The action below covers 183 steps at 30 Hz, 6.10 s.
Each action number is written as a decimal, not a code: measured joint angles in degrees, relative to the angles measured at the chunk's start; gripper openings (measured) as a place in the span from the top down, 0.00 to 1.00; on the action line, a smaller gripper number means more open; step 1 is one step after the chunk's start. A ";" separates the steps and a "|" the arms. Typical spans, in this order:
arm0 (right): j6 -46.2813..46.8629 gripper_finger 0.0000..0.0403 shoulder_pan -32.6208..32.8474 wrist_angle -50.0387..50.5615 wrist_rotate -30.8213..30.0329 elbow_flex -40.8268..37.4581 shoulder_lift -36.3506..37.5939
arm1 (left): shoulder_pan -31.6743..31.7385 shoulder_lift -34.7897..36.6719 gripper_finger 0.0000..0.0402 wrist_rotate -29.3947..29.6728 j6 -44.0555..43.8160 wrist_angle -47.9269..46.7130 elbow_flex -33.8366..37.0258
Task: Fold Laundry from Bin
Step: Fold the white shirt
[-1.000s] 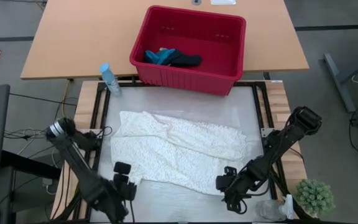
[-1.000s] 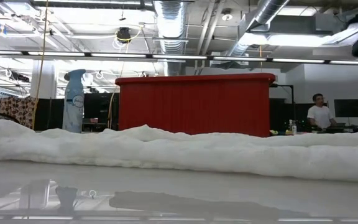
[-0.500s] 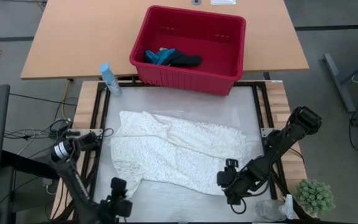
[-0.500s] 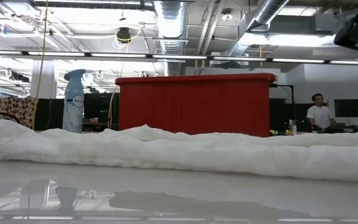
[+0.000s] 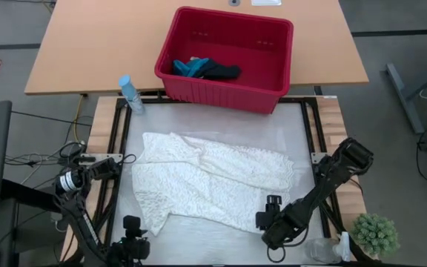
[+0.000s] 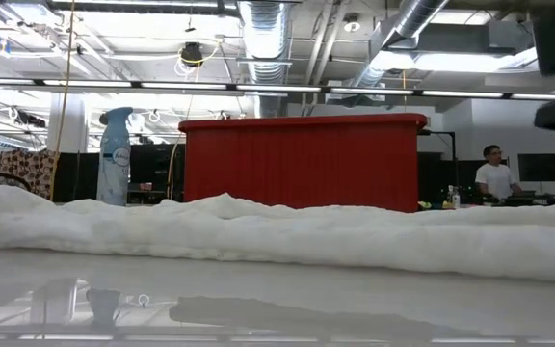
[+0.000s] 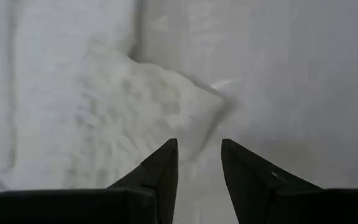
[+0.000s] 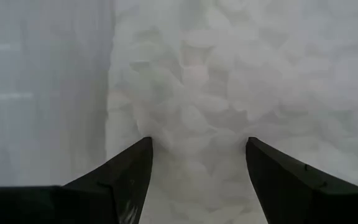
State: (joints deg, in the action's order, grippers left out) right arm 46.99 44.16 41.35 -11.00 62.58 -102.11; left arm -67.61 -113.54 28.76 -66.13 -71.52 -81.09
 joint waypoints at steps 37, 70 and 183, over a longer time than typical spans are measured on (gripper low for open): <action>-1.18 0.58 -0.11 14.08 -3.31 6.59 3.69 | 4.02 0.04 0.99 2.19 0.54 14.62 13.39; 5.51 0.53 5.20 9.77 -1.28 7.50 -7.42 | 4.11 -0.02 1.00 3.23 -3.58 14.81 13.41; -0.97 0.93 -31.81 34.18 -2.74 -0.05 4.29 | 47.71 12.00 1.00 23.30 -13.27 -13.14 21.66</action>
State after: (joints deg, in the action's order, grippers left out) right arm 46.02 12.35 75.53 -13.73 62.53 -97.82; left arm -19.90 -101.54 52.06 -79.40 -84.66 -59.43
